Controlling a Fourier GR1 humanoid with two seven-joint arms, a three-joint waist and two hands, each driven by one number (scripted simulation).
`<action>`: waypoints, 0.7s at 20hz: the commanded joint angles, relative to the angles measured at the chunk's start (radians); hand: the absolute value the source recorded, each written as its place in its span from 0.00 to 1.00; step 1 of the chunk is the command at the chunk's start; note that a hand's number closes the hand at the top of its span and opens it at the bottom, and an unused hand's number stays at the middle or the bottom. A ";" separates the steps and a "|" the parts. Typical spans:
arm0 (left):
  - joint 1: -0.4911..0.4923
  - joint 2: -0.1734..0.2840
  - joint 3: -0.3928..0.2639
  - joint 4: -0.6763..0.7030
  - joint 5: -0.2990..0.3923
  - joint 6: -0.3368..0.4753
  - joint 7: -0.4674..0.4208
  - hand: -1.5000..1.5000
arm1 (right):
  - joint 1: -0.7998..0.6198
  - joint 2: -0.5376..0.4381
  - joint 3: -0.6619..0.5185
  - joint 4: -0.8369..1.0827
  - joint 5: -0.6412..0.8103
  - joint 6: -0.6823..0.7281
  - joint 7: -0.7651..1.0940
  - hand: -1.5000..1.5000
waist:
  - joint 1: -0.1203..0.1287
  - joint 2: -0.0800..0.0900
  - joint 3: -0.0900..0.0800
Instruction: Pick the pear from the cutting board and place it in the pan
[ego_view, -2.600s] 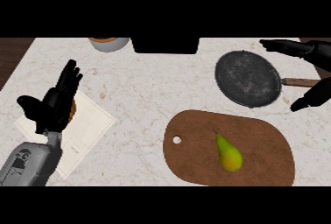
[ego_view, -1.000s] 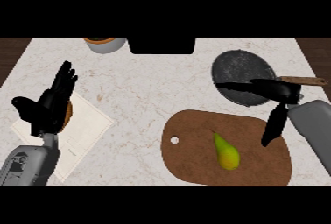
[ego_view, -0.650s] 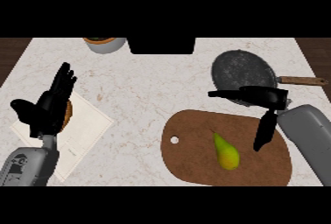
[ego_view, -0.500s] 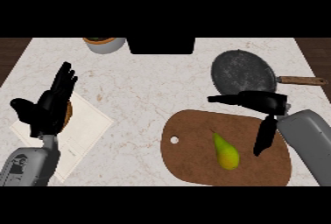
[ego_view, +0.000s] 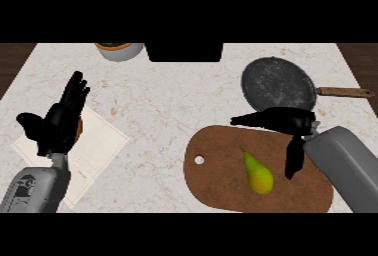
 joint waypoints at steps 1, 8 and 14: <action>0.046 -0.006 0.013 -0.028 -0.005 -0.023 -0.018 0.50 | -0.014 0.013 -0.002 0.039 0.085 0.025 -0.063 0.00 | 0.002 0.000 0.000; 0.010 -0.015 0.031 -0.040 -0.012 -0.036 0.041 0.50 | 0.047 0.073 -0.004 0.010 0.137 0.030 -0.057 0.00 | -0.002 -0.001 0.000; -0.029 0.027 0.089 -0.011 0.010 -0.085 0.043 0.50 | 0.060 0.100 0.046 0.079 0.238 -0.036 -0.080 0.00 | -0.001 0.000 0.000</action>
